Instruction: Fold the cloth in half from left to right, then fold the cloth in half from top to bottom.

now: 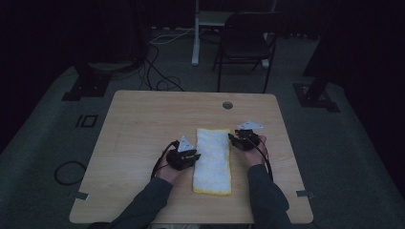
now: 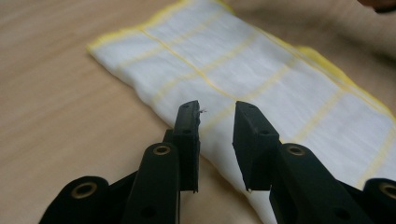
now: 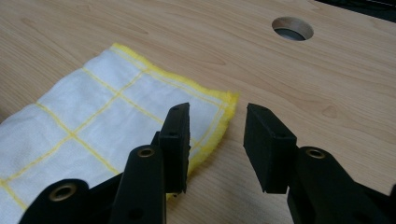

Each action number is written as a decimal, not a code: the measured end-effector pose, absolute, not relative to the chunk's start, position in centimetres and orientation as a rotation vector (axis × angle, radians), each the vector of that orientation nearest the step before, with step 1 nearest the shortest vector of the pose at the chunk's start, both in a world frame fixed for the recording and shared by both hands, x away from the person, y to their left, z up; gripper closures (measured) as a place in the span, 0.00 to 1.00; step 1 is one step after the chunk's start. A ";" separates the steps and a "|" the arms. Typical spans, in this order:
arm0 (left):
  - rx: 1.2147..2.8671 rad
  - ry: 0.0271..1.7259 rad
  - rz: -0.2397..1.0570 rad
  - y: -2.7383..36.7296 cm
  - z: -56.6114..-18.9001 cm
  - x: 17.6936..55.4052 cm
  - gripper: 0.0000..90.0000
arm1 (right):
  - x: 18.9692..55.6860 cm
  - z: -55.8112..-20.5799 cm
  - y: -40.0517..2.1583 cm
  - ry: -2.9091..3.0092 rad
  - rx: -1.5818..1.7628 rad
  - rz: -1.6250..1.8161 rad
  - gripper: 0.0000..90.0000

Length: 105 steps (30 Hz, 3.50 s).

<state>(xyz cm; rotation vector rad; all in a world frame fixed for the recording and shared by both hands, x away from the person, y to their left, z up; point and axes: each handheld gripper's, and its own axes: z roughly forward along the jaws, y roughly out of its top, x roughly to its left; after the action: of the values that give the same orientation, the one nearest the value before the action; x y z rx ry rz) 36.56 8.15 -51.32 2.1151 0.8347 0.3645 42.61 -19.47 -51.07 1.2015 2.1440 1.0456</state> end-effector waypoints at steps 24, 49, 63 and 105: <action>2.092 0.988 0.356 7.7 -52.2 42.3 0.71 | 42.9 -51.6 -19.6 2.153 1.222 1.048 0.65; 2.059 1.135 0.344 5.8 -53.2 45.9 0.62 | 43.6 -52.5 -19.0 2.174 1.239 1.050 0.65; 2.015 1.180 0.206 6.3 -53.8 46.8 0.95 | 44.5 -52.7 -18.4 2.176 1.256 1.041 0.64; 2.097 1.125 0.225 5.0 -53.6 46.6 0.92 | 46.3 -53.8 -16.3 2.326 1.306 1.039 0.91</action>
<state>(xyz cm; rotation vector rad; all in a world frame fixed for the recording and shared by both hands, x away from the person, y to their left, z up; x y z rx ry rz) 46.59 5.03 -53.61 2.0970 1.1255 0.2252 46.33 -16.28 -53.85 1.3057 2.3258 1.0392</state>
